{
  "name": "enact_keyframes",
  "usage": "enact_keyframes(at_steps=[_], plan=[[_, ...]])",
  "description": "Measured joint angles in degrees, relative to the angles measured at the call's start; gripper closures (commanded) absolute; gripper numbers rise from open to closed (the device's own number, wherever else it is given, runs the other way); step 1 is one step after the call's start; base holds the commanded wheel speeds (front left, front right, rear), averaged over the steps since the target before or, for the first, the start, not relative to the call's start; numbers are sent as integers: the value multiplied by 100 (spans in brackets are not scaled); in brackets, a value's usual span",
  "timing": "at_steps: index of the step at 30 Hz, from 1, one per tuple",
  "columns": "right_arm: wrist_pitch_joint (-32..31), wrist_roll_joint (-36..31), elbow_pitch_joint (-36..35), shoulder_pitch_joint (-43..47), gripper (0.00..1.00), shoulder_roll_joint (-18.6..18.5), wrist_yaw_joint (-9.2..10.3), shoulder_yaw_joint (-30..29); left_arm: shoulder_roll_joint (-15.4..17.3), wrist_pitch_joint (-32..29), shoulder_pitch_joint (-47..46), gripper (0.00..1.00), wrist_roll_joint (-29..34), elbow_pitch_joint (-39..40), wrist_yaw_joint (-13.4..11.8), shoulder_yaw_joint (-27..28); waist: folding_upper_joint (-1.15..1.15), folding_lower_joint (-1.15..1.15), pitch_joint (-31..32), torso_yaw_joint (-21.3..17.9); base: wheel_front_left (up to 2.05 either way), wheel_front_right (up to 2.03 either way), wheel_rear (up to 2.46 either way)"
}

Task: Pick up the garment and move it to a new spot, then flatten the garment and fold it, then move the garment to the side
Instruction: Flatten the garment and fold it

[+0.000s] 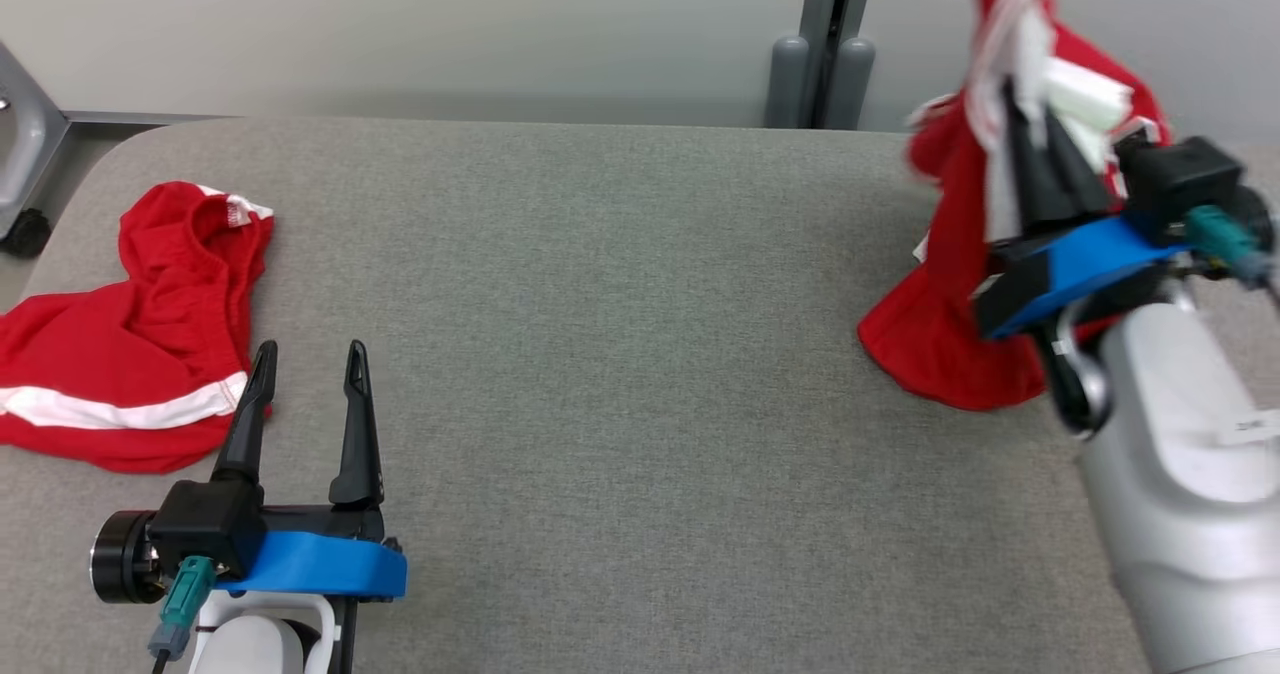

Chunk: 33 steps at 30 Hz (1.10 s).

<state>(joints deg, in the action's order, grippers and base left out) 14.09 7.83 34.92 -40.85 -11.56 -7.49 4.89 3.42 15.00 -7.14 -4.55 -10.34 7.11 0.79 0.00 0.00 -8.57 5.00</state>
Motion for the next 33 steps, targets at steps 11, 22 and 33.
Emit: enact_keyframes(at_steps=[11,22,33], plan=[[-88,441,-349,138,100,690,0,1804,-21,0,-20,0,-23,-2,1,18,0,0,-16,357,0,0,0],[14,1135,94,761,100,857,0,3809,-40,0,-31,0,-93,-62,9,9,0,0,-85,603,0,0,0],[64,1710,185,1165,0,871,0,4981,-45,0,-31,0,-135,-58,-7,44,0,0,-111,465,0,0,0]])
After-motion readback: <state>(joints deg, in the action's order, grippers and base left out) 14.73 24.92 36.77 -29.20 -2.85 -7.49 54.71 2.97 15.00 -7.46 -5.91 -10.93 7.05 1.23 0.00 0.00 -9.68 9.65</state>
